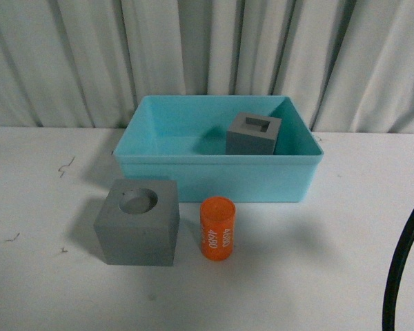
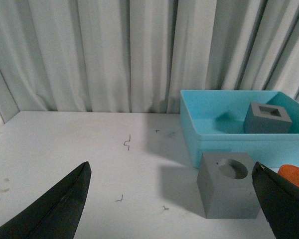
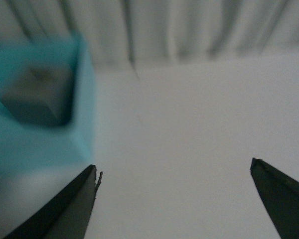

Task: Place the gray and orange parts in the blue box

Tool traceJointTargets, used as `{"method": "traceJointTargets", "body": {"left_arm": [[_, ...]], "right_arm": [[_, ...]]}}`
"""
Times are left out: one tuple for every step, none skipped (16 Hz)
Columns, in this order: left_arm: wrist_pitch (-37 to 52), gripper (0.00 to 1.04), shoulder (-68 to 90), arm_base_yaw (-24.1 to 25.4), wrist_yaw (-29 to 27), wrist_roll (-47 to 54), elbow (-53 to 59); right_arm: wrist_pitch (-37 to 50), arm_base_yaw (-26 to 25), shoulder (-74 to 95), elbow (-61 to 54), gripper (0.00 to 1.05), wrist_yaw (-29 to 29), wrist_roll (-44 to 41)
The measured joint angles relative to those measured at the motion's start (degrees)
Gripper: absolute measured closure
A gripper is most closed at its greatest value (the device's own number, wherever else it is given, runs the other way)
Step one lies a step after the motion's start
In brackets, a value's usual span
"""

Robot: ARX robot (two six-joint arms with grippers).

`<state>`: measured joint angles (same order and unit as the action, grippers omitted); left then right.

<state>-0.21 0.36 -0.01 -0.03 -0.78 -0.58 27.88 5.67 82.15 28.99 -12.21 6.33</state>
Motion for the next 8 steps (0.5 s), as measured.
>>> {"method": "traceJointTargets", "body": {"left_arm": [[0.0,0.07,0.0,0.0,0.0,0.0,0.0],[0.0,0.07,0.0,0.0,0.0,0.0,0.0],[0.0,0.07,0.0,0.0,0.0,0.0,0.0],[0.0,0.07,0.0,0.0,0.0,0.0,0.0],[0.0,0.07,0.0,0.0,0.0,0.0,0.0],[0.0,0.07,0.0,0.0,0.0,0.0,0.0],[0.0,0.07,0.0,0.0,0.0,0.0,0.0],[0.0,0.07,0.0,0.0,0.0,0.0,0.0]], "right_arm": [[15.3,-0.5,2.0,-2.1,0.14,3.8,-1.9],[27.6,-0.9,2.1,-6.6,0.27,7.0,-3.8],[37.4,-1.9,0.2,-15.1,0.51,8.2,-5.2],[36.4,-4.7,-7.0,-17.7,0.75,11.7,-5.8],[34.9,-5.6,-9.6,-19.3,0.86,11.7,-5.9],[33.5,-5.8,-11.6,-20.7,0.95,11.8,-5.9],[31.5,-5.7,-14.5,-22.3,1.03,12.0,-6.1],[29.6,-5.7,-17.8,-23.3,1.03,12.0,-6.1]]}}
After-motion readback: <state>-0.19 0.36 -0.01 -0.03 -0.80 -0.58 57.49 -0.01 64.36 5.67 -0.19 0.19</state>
